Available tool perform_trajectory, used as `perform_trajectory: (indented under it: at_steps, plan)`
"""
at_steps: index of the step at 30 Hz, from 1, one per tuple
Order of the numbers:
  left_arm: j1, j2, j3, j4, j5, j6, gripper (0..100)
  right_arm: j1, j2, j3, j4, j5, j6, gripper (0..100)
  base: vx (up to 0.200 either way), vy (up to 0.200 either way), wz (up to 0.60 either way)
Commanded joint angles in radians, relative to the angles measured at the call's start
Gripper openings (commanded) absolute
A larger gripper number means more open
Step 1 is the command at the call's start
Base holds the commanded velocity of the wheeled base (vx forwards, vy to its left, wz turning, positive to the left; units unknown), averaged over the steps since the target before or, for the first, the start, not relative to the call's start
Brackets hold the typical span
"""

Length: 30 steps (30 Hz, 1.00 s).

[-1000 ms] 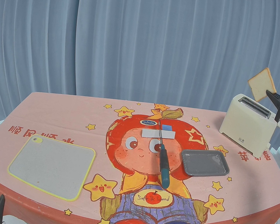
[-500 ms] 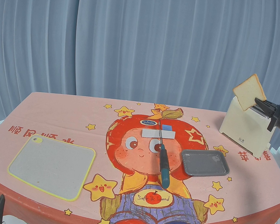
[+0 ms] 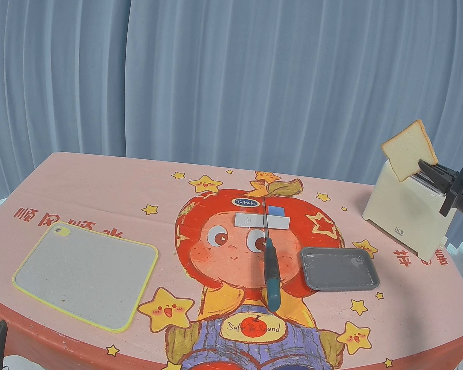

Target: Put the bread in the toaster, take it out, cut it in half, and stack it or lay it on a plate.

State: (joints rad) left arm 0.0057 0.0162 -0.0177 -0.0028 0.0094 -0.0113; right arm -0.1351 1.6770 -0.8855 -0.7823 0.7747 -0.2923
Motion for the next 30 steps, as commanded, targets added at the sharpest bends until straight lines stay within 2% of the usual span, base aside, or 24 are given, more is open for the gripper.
perform_trajectory:
  at_steps: [1,11,15,23,26,30]
  plan:
    - [0.000,-0.016,0.018,0.000,0.000,0.002,100,0.000,-0.003,-0.006,-0.002,-0.002,-0.001,0,0.000,-0.200,0.00]
    - [0.000,-0.016,0.018,0.000,0.000,-0.003,100,-0.003,0.001,-0.029,0.006,-0.002,0.001,0,0.000,-0.200,0.00]
    - [0.000,-0.016,0.018,-0.002,0.000,-0.013,100,-0.003,0.003,-0.033,0.008,0.000,0.001,0,0.000,-0.200,0.00]
    - [0.000,-0.016,0.018,-0.002,0.000,-0.013,100,-0.017,0.024,-0.069,0.008,0.002,-0.001,0,0.000,-0.200,0.00]
    - [0.000,-0.016,0.018,-0.002,-0.003,-0.004,100,-0.017,0.038,-0.079,0.008,0.003,-0.001,0,0.000,-0.200,0.00]
    - [0.000,-0.016,0.018,-0.002,-0.002,0.002,100,-0.018,0.078,-0.118,0.008,0.003,-0.002,0,0.000,0.000,0.00]
